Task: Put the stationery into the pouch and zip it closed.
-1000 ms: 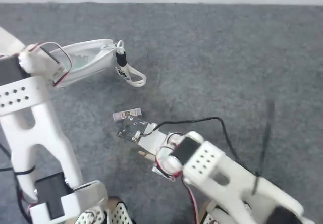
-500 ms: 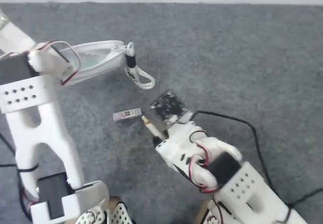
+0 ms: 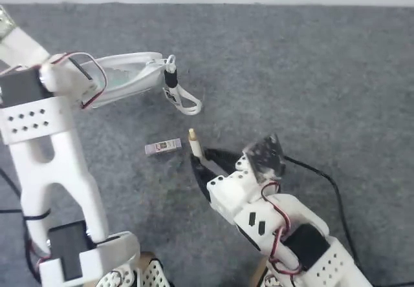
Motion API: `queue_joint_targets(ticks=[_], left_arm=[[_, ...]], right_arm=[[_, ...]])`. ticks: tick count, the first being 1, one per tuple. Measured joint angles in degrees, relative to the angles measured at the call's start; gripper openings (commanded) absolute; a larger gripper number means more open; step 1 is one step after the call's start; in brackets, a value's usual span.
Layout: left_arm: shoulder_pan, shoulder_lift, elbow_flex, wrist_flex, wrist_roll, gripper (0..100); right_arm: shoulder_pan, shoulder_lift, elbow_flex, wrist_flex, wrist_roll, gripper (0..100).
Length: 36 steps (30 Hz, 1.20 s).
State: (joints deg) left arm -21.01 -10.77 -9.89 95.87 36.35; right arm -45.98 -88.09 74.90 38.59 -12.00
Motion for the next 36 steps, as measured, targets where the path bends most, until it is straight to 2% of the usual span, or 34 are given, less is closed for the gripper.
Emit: queue_joint_targets(ticks=[7,17,22,27,36], left_arm=[[0.0,0.0,0.0,0.0,0.0,1],[0.0,0.0,0.0,0.0,0.0,1],[0.0,0.0,0.3,0.0,0.0,1],[0.0,0.0,2.3,0.0,0.0,1],[0.0,0.0,2.3,0.0,0.0,1]], right_arm=[[0.0,-7.6,6.2,-15.6,-0.2,0.6],[0.0,-8.4,6.3,-34.5,1.1,0.6],[0.2,-7.8,2.5,-38.2,3.9,0.6],[0.2,2.4,-7.4,-39.8,4.1,0.6],[0.1,28.9,-20.4,-56.4,6.9,0.6]])
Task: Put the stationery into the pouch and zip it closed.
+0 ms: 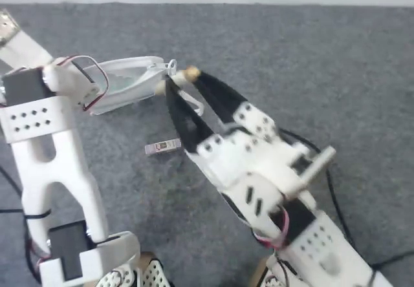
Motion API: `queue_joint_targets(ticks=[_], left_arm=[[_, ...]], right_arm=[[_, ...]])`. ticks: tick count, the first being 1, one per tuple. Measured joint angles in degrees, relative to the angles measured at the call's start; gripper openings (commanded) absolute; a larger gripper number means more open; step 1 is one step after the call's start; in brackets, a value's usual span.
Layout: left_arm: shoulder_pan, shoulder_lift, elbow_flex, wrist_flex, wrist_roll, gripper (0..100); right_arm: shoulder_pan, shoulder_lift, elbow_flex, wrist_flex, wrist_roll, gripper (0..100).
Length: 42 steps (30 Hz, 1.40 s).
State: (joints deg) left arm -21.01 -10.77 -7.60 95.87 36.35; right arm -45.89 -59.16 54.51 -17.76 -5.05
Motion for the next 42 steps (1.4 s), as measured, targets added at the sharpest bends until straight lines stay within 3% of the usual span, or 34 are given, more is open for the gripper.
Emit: queue_joint_targets(ticks=[10,22,26,32,42], left_arm=[[0.0,0.0,0.0,0.0,0.0,1],[0.0,0.0,0.0,0.0,0.0,1],[0.0,0.0,0.0,0.0,0.0,1],[0.0,0.0,0.0,0.0,0.0,1],[0.0,0.0,0.0,0.0,0.0,1]], right_arm=[[-0.1,27.2,-7.3,-13.4,2.0,0.6],[0.4,44.1,-7.3,-23.5,2.1,0.7],[0.3,46.6,-7.4,-23.5,2.1,3.6],[0.4,47.1,-7.4,-23.5,2.1,23.2],[0.3,41.8,-4.7,-19.3,2.1,17.4]])
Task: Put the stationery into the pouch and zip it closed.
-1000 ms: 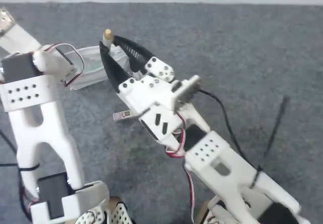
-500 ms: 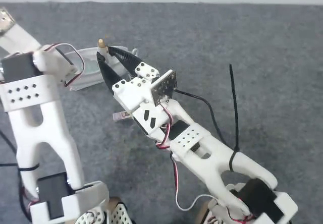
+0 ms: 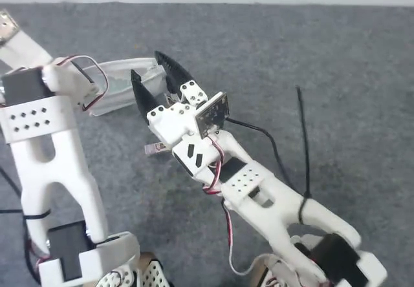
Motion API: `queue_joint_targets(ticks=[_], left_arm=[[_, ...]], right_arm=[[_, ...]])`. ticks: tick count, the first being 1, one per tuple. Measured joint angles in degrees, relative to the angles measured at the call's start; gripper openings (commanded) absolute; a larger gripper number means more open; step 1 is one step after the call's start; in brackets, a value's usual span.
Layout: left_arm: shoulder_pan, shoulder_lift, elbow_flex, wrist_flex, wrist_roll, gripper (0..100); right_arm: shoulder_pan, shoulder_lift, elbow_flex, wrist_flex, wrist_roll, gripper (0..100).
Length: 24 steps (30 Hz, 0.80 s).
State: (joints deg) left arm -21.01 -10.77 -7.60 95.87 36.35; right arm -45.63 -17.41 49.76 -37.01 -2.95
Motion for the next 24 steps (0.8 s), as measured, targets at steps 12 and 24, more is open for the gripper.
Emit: queue_joint_targets(ticks=[12,24], left_arm=[[-2.3,0.0,0.0,0.0,0.0,1],[-9.5,0.0,0.0,-0.6,2.1,1]], right_arm=[[-2.3,-23.0,0.0,43.3,0.0,17.4],[-7.2,-23.0,0.0,61.8,0.7,17.4]])
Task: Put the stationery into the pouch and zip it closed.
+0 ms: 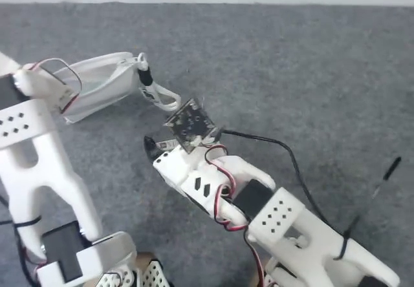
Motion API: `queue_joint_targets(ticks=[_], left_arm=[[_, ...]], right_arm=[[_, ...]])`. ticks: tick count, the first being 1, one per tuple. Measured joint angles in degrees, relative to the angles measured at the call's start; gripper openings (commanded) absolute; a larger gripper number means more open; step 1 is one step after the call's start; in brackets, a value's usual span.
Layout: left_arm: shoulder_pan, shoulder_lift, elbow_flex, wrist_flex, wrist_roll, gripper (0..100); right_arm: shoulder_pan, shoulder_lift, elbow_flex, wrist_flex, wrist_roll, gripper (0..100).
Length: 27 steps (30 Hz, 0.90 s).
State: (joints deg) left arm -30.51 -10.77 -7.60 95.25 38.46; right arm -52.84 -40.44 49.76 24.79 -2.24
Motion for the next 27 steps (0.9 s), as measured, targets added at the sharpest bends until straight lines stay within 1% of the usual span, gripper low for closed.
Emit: queue_joint_targets(ticks=[6,11,14,17,21,24,27], left_arm=[[-4.7,0.0,0.0,0.0,1.7,1],[-5.3,0.0,0.0,-0.7,1.8,1],[-5.3,0.0,0.0,-0.7,1.8,1],[-5.4,0.0,0.0,-0.7,1.8,1],[-5.4,0.0,0.0,-0.7,1.8,1],[-5.3,0.0,0.0,-0.7,1.8,1],[-5.4,0.0,0.0,-0.7,1.8,1]], right_arm=[[0.0,12.4,-1.8,0.1,5.5,17.3],[0.0,24.7,-7.4,0.1,11.2,17.3],[0.0,31.2,-11.7,0.6,12.5,17.3],[0.0,37.2,-17.5,5.0,12.8,17.3],[0.0,44.4,-28.9,14.8,13.5,17.4],[0.0,49.9,-37.7,21.8,17.8,17.4],[0.0,55.8,-44.6,26.1,22.4,17.4]])
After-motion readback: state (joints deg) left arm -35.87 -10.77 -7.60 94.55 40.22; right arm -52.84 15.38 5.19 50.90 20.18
